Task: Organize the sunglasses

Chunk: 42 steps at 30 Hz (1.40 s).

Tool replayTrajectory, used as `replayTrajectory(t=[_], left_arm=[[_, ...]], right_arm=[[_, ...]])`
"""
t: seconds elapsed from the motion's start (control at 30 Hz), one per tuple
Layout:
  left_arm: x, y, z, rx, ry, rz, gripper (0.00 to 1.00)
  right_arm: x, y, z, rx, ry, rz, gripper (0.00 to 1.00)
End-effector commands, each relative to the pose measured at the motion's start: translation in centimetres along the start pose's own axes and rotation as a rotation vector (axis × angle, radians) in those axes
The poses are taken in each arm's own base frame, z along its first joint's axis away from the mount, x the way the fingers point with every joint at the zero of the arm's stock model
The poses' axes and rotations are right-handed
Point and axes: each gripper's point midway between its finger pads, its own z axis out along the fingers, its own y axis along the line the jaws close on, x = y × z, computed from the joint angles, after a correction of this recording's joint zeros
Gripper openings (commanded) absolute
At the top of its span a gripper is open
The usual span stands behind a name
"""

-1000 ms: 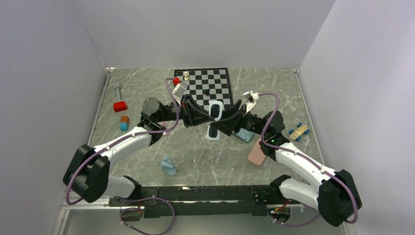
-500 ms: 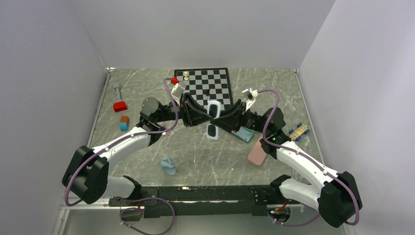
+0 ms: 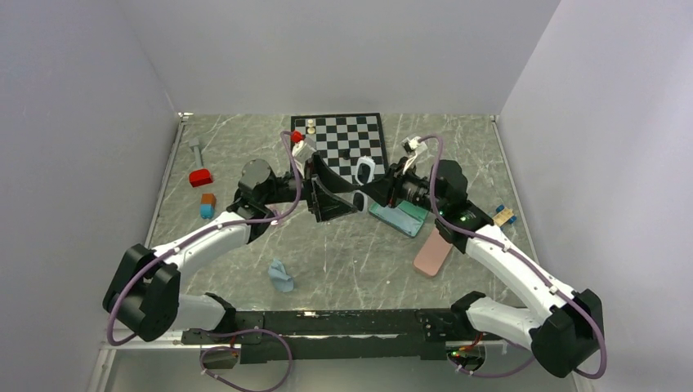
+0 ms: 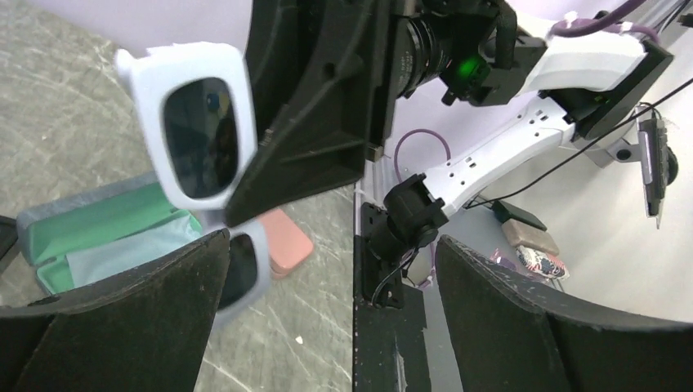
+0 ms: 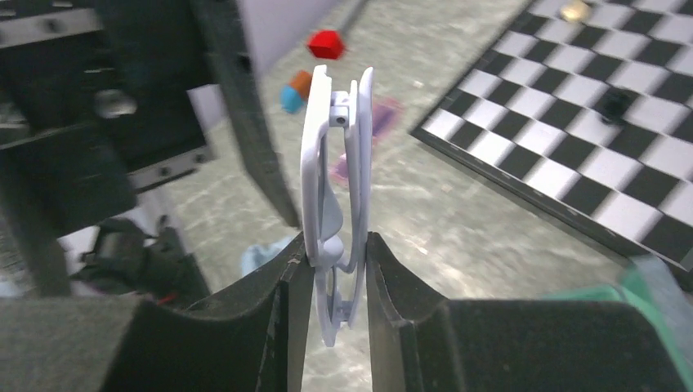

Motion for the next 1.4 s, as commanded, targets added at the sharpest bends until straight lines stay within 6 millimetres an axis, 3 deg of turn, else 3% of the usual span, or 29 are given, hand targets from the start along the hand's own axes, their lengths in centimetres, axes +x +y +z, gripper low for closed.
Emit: replayTrajectory(t=[0.0, 0.1, 0.27, 0.4, 0.6, 0.83, 1.37], left_arm=[[-1.3, 0.1, -0.4, -0.074, 0.0, 0.068, 0.99], [-0.9, 2.3, -1.2, -0.222, 0.018, 0.06, 0.99], [-0.3, 5.2, -2.8, -0.408, 0.038, 0.038, 0.99], [0.9, 7.5, -4.4, -0.531, 0.074, -0.016, 0.99], [3.8, 9.9, -8.2, -0.683, 0.1, -0.108, 0.99], [6.2, 11.1, -12.4, -0.831, 0.124, -0.106, 0.99], [6.0, 11.4, -13.4, -0.874, 0.103, -0.091, 0.99]], right_arm=[[0.5, -4.4, -0.8, 0.221, 0.068, -0.066, 0.19], [1.1, -6.1, -1.5, 0.287, 0.15, -0.121, 0.19], [3.6, -9.5, -2.3, 0.332, 0.46, -0.325, 0.16], [6.3, -11.0, -2.5, 0.206, 0.747, -0.494, 0.11], [9.5, -14.3, -4.0, 0.221, 1.099, -0.457, 0.05], [12.6, -14.8, -5.2, 0.208, 1.208, -0.387, 0.08], [14.2, -18.1, -4.9, 0.266, 1.349, -0.405, 0.13]])
